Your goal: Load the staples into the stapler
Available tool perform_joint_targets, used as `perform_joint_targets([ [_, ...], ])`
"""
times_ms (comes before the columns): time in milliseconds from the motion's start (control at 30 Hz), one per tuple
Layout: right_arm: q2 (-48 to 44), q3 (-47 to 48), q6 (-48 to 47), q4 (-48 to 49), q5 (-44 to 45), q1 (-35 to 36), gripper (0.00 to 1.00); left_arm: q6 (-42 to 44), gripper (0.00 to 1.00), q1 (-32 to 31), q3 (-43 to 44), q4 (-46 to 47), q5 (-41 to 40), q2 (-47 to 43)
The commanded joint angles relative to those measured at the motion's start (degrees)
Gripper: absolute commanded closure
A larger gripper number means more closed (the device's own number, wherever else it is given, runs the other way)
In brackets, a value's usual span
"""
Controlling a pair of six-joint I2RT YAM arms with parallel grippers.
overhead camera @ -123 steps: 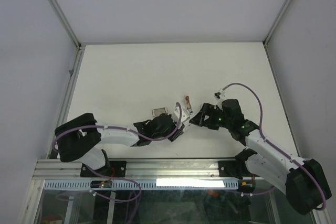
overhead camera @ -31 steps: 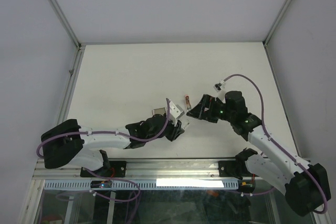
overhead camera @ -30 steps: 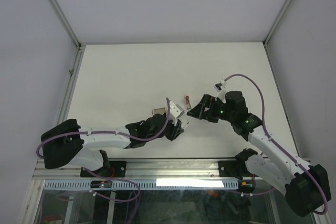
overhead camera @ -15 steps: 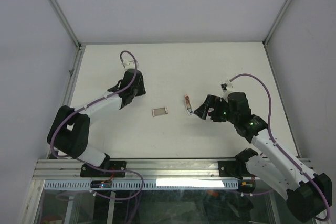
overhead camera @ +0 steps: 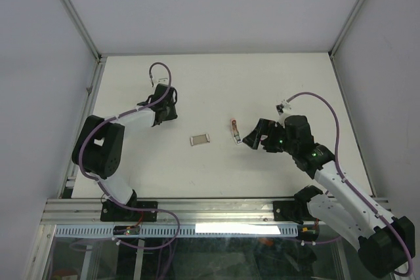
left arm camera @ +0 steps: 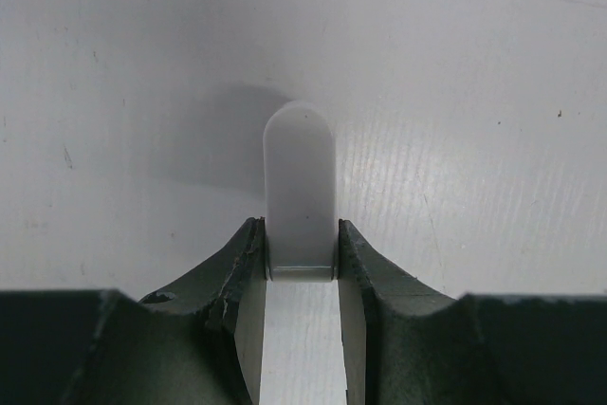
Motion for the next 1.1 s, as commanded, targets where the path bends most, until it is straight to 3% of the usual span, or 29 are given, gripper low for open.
perform_joint_targets([
  [0, -0.10, 0.43, -0.89, 2.36, 0.55, -0.21, 0.04, 0.42, 0.82, 0.34, 0.30, 1.47, 1.38, -0.54],
  [67, -0.16, 0.38, -0.83, 2.35, 0.61, -0.19, 0.04, 0.57, 0.69, 0.33, 0.02, 1.52, 1.27, -1.00],
  [200, -0.65, 0.42, -0.90, 2.04, 1.19, -0.18, 0.04, 1.43, 0.35, 0.34, -0.34, 1.45, 1.17, -2.54],
  [333, -1.08, 0.66, -0.99, 1.66, 1.46, -0.17, 0.04, 2.33, 0.23, 0.31, -0.88, 1.25, 0.98, -4.59],
  [500, -2.12, 1.36, -1.61, 0.36, 3.17, -0.22, 0.04, 5.84, 0.18, -1.08, -3.99, 7.36, 9.04, -11.42],
  [633, -3.06, 1.32, -2.19, 0.54, 3.98, -0.17, 0.04, 10.45, 0.18, -7.25, -4.14, 14.09, 19.87, -12.10],
  [800, -4.25, 0.97, -1.70, 1.27, 2.71, -0.23, 0.04, 14.09, 0.15, -14.32, -0.25, 23.21, 36.87, -5.35],
  [1067, -5.87, 0.86, -1.35, 0.38, 2.41, -0.25, 0.04, 14.28, 0.14, -16.48, 7.89, 27.46, 44.01, 7.55],
])
